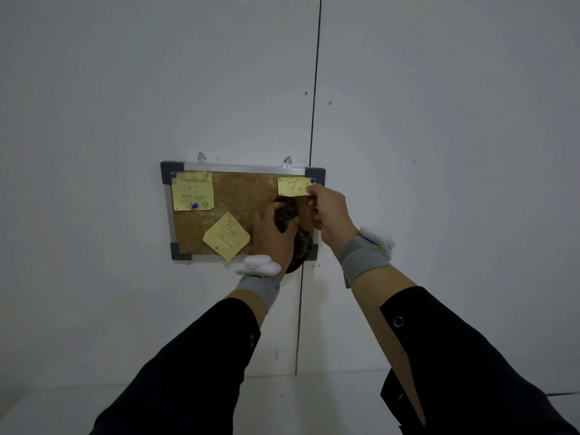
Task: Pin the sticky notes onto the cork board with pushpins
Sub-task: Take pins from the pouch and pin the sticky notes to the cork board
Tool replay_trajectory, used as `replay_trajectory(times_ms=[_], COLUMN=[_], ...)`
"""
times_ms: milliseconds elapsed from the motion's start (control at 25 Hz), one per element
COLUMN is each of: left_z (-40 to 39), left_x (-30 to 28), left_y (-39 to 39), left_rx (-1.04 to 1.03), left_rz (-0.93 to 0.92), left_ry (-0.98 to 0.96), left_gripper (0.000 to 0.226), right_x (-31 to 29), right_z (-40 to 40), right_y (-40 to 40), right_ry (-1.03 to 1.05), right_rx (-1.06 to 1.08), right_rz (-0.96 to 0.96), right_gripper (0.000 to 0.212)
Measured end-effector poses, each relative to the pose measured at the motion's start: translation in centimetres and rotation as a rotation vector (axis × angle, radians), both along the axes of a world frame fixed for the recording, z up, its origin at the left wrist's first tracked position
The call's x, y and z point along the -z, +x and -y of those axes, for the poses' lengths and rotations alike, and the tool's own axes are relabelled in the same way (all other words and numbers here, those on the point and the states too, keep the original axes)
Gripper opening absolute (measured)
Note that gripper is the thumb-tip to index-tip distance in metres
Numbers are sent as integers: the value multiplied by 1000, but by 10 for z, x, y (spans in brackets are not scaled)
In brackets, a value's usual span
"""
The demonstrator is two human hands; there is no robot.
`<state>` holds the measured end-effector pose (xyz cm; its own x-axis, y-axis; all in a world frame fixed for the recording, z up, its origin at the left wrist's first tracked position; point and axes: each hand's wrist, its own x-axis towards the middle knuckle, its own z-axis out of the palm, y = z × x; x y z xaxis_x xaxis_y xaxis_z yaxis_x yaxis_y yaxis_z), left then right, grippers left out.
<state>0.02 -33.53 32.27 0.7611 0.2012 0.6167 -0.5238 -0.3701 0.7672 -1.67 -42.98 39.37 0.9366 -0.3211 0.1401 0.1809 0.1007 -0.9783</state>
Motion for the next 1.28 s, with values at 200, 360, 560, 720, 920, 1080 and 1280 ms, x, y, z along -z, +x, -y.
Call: replay_trajectory(times_ms=[200, 360, 560, 720, 920, 1080, 1280], left_z=[14, 18, 20, 20, 22, 27, 34], left_x=[15, 24, 67, 91, 84, 45, 21], left_y=[15, 20, 21, 20, 13, 15, 22], left_rx=[-79, -131, -186, -217, -236, -198, -196], left_rz=[61, 110, 33, -58, -9, 100, 169], left_ry=[-52, -5, 73, 159, 145, -7, 30], left_gripper=[14, 14, 12, 9, 11, 13, 14], right_x=[2, 7, 13, 17, 18, 13, 10], right_z=[1, 1, 4, 9, 11, 12, 12], right_y=[4, 9, 12, 12, 9, 10, 13], right_ry=[-16, -34, -32, -59, -81, -76, -38], right_rx=[-9, -16, -35, -42, -48, -54, -83], right_rz=[2, 19, 17, -2, -11, -4, 37], right_gripper=[21, 20, 18, 20, 23, 17, 14])
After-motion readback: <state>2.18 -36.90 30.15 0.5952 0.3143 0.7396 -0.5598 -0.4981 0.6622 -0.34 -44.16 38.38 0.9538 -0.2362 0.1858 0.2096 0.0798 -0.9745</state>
